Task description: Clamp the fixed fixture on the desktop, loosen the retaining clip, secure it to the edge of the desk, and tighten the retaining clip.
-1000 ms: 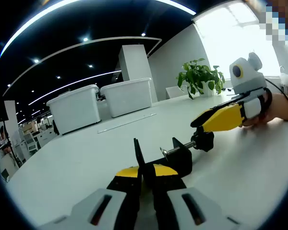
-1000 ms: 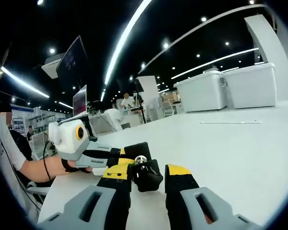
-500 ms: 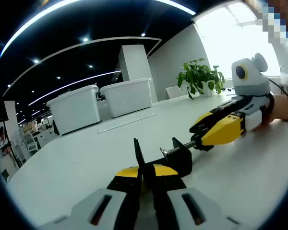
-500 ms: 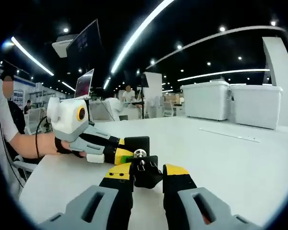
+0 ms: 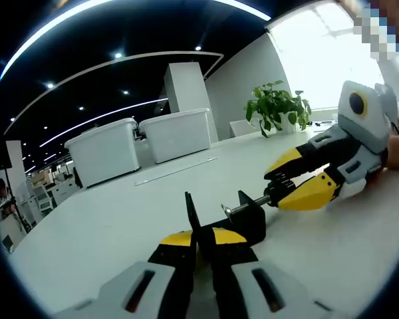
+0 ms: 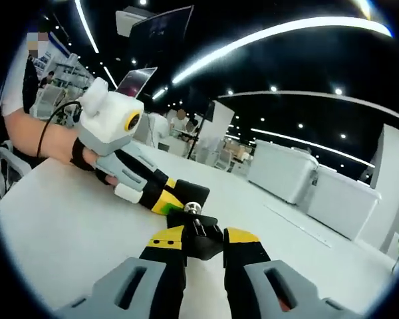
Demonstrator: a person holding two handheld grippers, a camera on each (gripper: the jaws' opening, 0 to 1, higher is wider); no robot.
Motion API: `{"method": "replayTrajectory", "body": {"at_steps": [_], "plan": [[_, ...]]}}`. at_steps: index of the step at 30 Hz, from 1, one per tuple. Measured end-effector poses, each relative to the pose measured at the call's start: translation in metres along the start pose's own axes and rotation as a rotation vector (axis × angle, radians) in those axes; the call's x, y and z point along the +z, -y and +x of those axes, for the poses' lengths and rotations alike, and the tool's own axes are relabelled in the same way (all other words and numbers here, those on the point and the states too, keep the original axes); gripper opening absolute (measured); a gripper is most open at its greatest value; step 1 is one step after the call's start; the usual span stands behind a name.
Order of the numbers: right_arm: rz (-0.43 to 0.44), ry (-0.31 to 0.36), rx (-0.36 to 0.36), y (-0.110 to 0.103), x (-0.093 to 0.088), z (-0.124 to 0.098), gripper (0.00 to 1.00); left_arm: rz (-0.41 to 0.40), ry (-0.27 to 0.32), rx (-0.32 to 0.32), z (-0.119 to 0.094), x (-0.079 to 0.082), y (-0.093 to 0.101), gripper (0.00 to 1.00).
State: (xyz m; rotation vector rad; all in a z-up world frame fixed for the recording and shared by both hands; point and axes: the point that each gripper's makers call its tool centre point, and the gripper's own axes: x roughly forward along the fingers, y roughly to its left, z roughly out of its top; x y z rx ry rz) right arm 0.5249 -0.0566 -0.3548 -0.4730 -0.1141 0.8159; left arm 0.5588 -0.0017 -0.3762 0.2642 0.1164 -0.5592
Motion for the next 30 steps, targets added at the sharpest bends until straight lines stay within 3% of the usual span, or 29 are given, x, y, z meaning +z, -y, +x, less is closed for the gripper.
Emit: {"method": "replayTrajectory", "body": {"at_steps": [4, 9, 11, 14, 16, 20, 22, 25, 30], "plan": [[-0.091, -0.005, -0.015, -0.001, 0.001, 0.001, 0.20, 0.000, -0.001, 0.002, 0.000, 0.000, 0.000, 0.08], [-0.095, -0.009, -0.018, 0.001, 0.000, 0.001, 0.22, 0.005, 0.001, 0.003, 0.000, 0.000, 0.000, 0.08], [-0.009, -0.015, -0.006, 0.001, -0.002, 0.000, 0.24, 0.005, 0.002, 0.002, 0.000, 0.000, 0.000, 0.08], [0.209, -0.008, 0.027, 0.005, -0.003, -0.002, 0.33, 0.005, 0.001, 0.002, 0.001, 0.000, -0.001, 0.08], [0.382, 0.025, 0.037, 0.015, 0.000, -0.004, 0.33, 0.005, 0.000, 0.002, 0.001, 0.000, -0.001, 0.08], [0.631, 0.045, 0.096, 0.023, 0.001, -0.006, 0.31, 0.005, 0.000, 0.002, 0.001, 0.000, -0.001, 0.08], [0.680, 0.041, 0.094, 0.025, -0.001, -0.006, 0.28, 0.005, 0.000, 0.001, 0.001, 0.000, -0.001, 0.08], [0.689, -0.020, 0.094, 0.023, -0.012, -0.002, 0.24, 0.005, 0.000, 0.001, 0.001, 0.000, -0.001, 0.08], [0.692, -0.004, 0.117, 0.017, -0.007, -0.002, 0.19, 0.004, 0.000, 0.001, 0.001, 0.000, -0.001, 0.08]]}}
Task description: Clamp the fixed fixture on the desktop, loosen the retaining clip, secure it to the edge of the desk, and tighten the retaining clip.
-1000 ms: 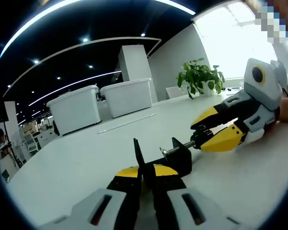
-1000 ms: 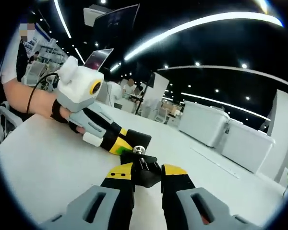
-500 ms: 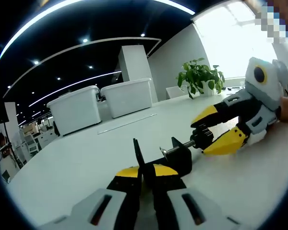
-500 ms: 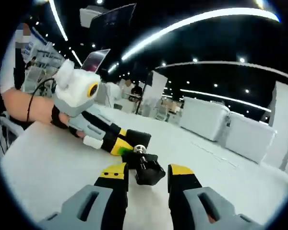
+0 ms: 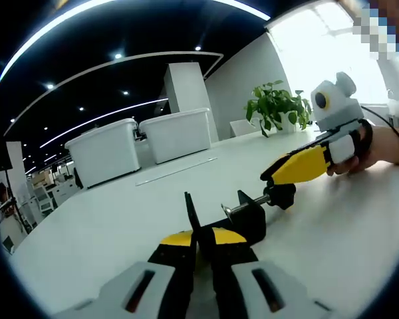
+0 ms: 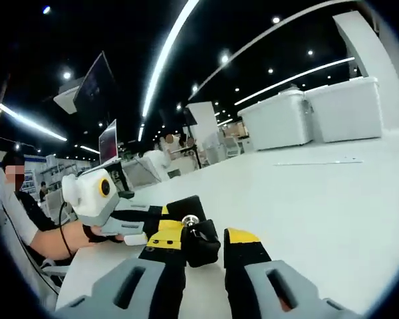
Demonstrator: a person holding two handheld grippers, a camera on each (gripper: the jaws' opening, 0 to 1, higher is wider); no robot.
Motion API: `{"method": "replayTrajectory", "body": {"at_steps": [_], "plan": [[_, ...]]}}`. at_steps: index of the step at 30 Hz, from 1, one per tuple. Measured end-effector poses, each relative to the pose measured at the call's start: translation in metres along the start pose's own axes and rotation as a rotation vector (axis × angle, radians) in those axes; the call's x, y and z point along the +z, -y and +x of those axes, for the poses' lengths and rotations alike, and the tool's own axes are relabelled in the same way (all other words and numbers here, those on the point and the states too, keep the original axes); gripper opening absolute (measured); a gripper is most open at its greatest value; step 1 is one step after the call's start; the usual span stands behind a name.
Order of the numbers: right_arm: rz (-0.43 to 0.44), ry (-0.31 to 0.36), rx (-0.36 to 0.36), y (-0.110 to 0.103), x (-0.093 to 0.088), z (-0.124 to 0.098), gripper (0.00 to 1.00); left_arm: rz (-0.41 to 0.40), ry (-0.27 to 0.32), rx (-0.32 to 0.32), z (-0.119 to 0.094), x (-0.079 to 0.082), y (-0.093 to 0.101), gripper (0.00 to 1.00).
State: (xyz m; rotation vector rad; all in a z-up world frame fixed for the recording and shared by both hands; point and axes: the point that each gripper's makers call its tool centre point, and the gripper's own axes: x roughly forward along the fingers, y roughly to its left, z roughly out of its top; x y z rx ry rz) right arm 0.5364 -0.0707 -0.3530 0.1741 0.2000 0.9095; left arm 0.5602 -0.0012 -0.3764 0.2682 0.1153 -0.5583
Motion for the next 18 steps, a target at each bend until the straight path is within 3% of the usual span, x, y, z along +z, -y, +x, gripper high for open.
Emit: {"method": "replayTrajectory", "body": {"at_steps": [5, 10, 13, 16, 18], "plan": [[-0.015, -0.001, 0.001, -0.003, -0.001, -0.001, 0.19, 0.000, 0.000, 0.000, 0.000, 0.000, 0.000, 0.08], [-0.107, 0.011, -0.006, -0.005, 0.000, -0.001, 0.19, 0.000, 0.002, 0.001, 0.000, 0.000, 0.000, 0.08], [-0.226, 0.025, -0.005, -0.010, 0.001, -0.002, 0.18, 0.003, 0.005, 0.001, 0.000, 0.001, 0.000, 0.08], [-0.436, 0.047, -0.025, -0.016, 0.002, -0.002, 0.18, 0.003, 0.006, 0.001, 0.000, 0.001, 0.000, 0.08], [-0.520, 0.050, -0.045, -0.019, 0.002, -0.001, 0.18, 0.003, 0.005, 0.001, 0.000, 0.001, 0.000, 0.08]]}}
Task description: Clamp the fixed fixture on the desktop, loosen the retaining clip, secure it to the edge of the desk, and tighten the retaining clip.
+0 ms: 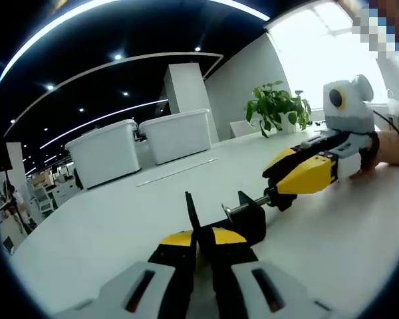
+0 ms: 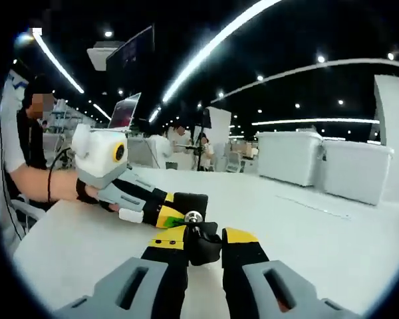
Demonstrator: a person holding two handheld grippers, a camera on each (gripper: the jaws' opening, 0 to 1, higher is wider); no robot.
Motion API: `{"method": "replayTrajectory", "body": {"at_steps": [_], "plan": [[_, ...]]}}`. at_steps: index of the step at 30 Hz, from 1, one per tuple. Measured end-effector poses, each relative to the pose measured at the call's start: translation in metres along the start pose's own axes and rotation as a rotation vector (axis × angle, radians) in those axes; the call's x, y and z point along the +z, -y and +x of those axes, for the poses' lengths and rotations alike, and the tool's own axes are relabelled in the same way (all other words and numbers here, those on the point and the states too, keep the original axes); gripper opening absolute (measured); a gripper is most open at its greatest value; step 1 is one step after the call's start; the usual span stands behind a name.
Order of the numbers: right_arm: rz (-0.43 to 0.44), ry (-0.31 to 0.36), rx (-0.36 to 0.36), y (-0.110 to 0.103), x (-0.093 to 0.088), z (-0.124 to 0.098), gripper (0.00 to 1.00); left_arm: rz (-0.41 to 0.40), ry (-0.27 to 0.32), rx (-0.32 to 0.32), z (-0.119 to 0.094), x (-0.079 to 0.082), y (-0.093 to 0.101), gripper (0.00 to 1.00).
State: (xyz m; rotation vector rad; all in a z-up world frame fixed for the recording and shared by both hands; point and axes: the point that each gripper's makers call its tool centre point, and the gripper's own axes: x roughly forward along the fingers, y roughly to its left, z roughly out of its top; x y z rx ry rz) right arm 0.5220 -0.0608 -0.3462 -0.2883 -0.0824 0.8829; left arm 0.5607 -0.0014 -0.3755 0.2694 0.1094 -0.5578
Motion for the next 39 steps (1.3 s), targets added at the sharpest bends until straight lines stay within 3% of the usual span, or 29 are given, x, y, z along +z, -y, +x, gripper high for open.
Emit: {"method": "replayTrajectory", "body": {"at_steps": [2, 4, 5, 14, 15, 16, 17, 19, 22, 23, 24, 27, 30, 34, 39], "plan": [[-0.112, -0.001, -0.014, -0.003, 0.002, 0.001, 0.18, -0.002, -0.003, 0.001, 0.000, 0.000, 0.000, 0.08], [-0.309, -0.010, -0.025, -0.010, 0.004, 0.001, 0.18, 0.000, -0.004, 0.001, 0.000, -0.001, 0.000, 0.08], [-0.358, -0.009, -0.038, -0.011, 0.004, 0.002, 0.18, 0.002, -0.003, 0.002, 0.000, -0.001, 0.000, 0.08], [-0.290, -0.009, -0.047, -0.005, 0.001, 0.005, 0.19, 0.002, -0.003, 0.003, -0.001, -0.001, 0.000, 0.08], [-0.269, -0.017, -0.036, -0.004, 0.000, 0.005, 0.22, 0.002, -0.003, 0.003, -0.001, -0.001, 0.000, 0.08], [-0.208, -0.061, -0.019, -0.004, -0.008, 0.004, 0.29, 0.006, -0.003, 0.004, -0.001, -0.001, 0.000, 0.08], [-0.142, -0.062, 0.010, -0.004, -0.011, 0.004, 0.35, 0.012, -0.003, 0.007, -0.001, -0.001, -0.001, 0.08], [0.081, -0.028, 0.041, -0.002, -0.007, 0.002, 0.45, 0.017, -0.001, 0.008, -0.001, -0.001, -0.001, 0.08], [0.356, 0.074, 0.029, 0.019, 0.010, -0.006, 0.35, 0.018, -0.001, 0.008, -0.001, -0.001, 0.000, 0.08], [0.401, 0.088, 0.015, 0.026, 0.011, -0.007, 0.32, 0.018, 0.000, 0.008, -0.001, -0.001, -0.001, 0.08], [0.509, 0.099, -0.007, 0.038, 0.009, -0.012, 0.28, 0.019, 0.000, 0.008, -0.001, -0.001, 0.000, 0.08], [0.639, 0.099, 0.012, 0.041, 0.007, -0.013, 0.27, 0.020, 0.000, 0.008, -0.001, -0.001, -0.001, 0.08], [0.646, 0.035, 0.021, 0.035, -0.005, -0.010, 0.27, 0.021, 0.000, 0.008, -0.001, -0.001, -0.001, 0.08], [0.576, -0.042, 0.070, 0.017, -0.013, -0.003, 0.27, 0.021, 0.000, 0.008, -0.001, -0.001, -0.001, 0.08], [0.567, -0.049, 0.095, 0.010, -0.013, -0.001, 0.25, 0.021, 0.001, 0.008, -0.001, 0.000, -0.001, 0.08]]}}
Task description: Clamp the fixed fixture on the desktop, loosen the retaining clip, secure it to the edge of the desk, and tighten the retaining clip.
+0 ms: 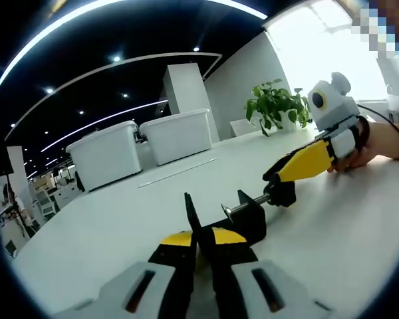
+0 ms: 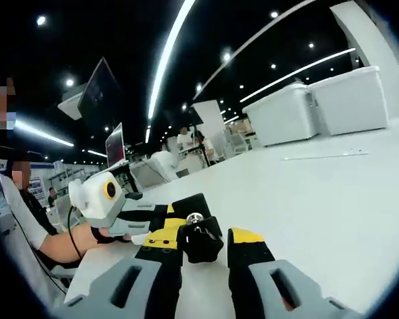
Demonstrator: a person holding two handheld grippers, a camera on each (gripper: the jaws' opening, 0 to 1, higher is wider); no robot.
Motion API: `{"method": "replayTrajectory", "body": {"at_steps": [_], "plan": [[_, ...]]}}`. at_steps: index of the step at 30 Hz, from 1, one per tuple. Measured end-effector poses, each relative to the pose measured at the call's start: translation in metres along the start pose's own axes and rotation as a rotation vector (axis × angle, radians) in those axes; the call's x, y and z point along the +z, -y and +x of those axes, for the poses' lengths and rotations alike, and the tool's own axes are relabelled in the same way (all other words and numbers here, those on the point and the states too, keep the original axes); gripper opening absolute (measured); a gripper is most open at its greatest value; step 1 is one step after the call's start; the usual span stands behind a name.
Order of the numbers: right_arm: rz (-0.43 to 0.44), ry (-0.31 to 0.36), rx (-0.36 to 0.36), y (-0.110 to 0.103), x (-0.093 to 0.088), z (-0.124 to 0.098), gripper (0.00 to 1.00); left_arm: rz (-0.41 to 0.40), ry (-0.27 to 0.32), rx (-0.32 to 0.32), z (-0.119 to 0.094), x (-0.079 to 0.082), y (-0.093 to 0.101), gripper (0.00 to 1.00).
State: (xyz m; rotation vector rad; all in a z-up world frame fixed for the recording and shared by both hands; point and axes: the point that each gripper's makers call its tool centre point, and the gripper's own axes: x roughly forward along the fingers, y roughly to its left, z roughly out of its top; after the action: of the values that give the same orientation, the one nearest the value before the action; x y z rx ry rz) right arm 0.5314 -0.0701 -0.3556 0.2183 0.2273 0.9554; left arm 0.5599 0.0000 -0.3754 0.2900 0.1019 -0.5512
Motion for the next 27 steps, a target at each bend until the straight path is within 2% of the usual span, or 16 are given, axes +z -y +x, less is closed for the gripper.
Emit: {"method": "replayTrajectory", "body": {"at_steps": [2, 3, 8, 11, 16, 19, 21, 26, 27], "plan": [[-0.012, 0.000, 0.016, -0.004, 0.000, 0.000, 0.23, 0.000, 0.000, 0.000, 0.000, 0.000, 0.000, 0.08], [-0.055, 0.001, 0.009, -0.003, 0.000, 0.000, 0.23, 0.000, 0.000, 0.000, 0.000, 0.000, 0.000, 0.08], [-0.139, 0.019, 0.004, -0.006, 0.002, 0.000, 0.21, 0.000, 0.000, 0.000, 0.000, 0.000, 0.000, 0.08], [-0.261, 0.040, -0.005, -0.008, 0.005, 0.000, 0.18, 0.000, 0.002, 0.001, 0.000, 0.001, 0.000, 0.08], [-0.376, 0.045, -0.021, -0.013, 0.005, 0.001, 0.17, 0.000, 0.001, 0.001, 0.000, 0.000, -0.001, 0.08], [-0.489, 0.046, -0.038, -0.016, 0.005, 0.001, 0.17, 0.000, 0.001, 0.002, 0.000, 0.000, -0.001, 0.08], [-0.594, 0.043, -0.054, -0.020, 0.004, 0.001, 0.17, 0.000, 0.001, 0.002, 0.000, 0.000, -0.001, 0.08], [-0.984, -0.002, -0.092, -0.030, -0.003, 0.004, 0.17, 0.001, 0.000, 0.005, 0.000, 0.000, -0.001, 0.08], [-0.989, -0.002, -0.097, -0.030, -0.004, 0.005, 0.17, 0.001, 0.002, 0.005, 0.000, 0.000, -0.001, 0.08]]}}
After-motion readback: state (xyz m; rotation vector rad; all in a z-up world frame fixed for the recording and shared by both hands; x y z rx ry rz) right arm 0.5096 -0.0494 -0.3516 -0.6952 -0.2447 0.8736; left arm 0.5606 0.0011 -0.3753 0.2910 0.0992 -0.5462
